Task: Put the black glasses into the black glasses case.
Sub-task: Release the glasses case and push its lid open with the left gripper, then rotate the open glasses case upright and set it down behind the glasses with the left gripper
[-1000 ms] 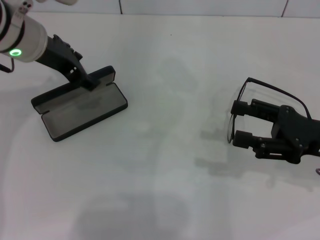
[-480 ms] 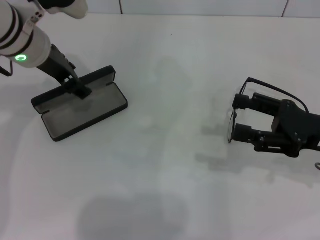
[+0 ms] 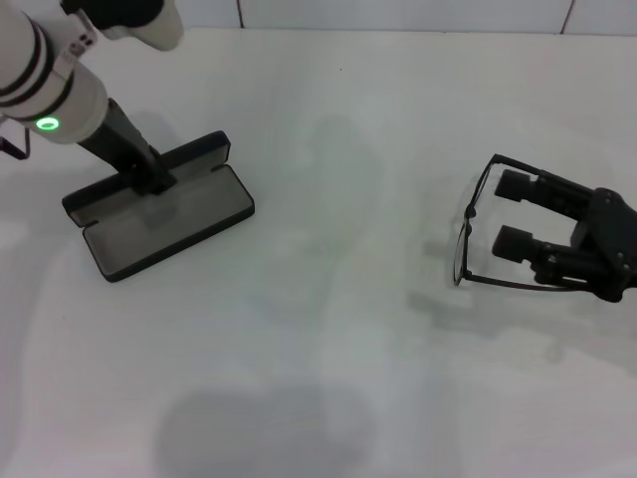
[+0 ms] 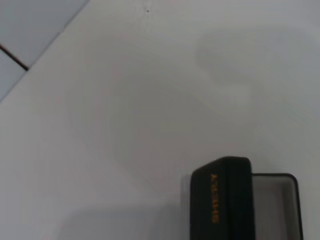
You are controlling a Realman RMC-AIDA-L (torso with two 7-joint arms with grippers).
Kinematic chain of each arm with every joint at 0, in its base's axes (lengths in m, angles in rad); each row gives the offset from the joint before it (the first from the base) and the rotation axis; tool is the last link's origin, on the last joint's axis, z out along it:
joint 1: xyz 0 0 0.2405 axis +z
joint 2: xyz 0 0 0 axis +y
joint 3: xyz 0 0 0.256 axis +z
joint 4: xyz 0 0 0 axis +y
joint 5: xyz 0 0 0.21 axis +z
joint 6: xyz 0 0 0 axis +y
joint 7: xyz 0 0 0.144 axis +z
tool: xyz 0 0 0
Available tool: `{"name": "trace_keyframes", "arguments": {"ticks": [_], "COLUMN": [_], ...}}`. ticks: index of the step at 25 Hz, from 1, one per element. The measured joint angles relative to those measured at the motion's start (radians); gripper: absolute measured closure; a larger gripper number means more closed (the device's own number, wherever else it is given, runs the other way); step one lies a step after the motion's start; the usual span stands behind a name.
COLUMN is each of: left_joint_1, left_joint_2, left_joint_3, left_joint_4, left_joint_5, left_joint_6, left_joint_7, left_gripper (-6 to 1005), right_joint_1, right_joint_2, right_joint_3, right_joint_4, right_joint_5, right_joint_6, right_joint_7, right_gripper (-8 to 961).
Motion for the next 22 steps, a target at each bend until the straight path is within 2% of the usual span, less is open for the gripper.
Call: {"name": "trace_keyframes", "arguments": {"ticks": [9,22], "left_joint_1": [-0.003,0.01], "left_joint_2": [-0.001,-0.004], "left_joint_3": [0.025,0.04], "left_joint_4": [-0.012,0.03], "left_joint_5": [0.002,0.0], "left_joint_6": [0.0,0.003], "left_joint_7": [-0.001,-0.008], "left_gripper": [729,764], "right_joint_1": [-0.006,-0.024], "right_joint_2": [-0.001,0.001], "right_joint_3": [0.004,0.01], "right_joint_4": [-0.001,-0.002], "right_joint_5": [-0.003,0.002], "right_joint_6": [-0.003,-0.023], "right_joint_7": [-0.001,-0.011], "right_gripper": [100,100]}}
